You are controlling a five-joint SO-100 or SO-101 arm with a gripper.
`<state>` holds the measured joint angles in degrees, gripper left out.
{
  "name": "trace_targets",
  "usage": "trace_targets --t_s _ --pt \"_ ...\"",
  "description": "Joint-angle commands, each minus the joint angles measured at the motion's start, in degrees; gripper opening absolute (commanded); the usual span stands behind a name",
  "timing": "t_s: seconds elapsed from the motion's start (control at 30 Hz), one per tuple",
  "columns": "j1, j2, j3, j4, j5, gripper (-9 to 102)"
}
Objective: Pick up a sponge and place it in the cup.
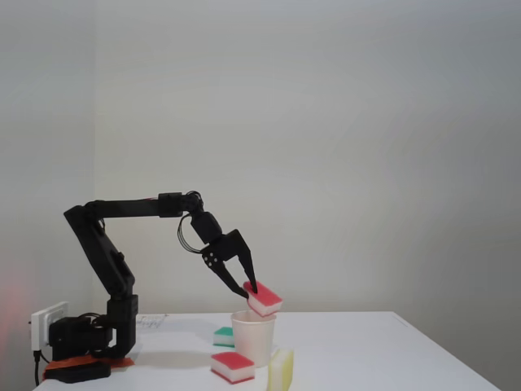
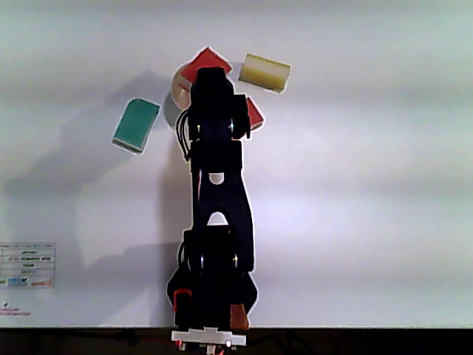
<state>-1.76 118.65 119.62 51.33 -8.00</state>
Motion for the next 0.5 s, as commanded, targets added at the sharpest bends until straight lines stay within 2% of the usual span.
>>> trace_targets --t_s 0.0,0.47 --pt "-2.9 5.4 2.2 -0.4 10.2 49" --pt "-2.6 5.5 2.5 -0.4 10.4 49"
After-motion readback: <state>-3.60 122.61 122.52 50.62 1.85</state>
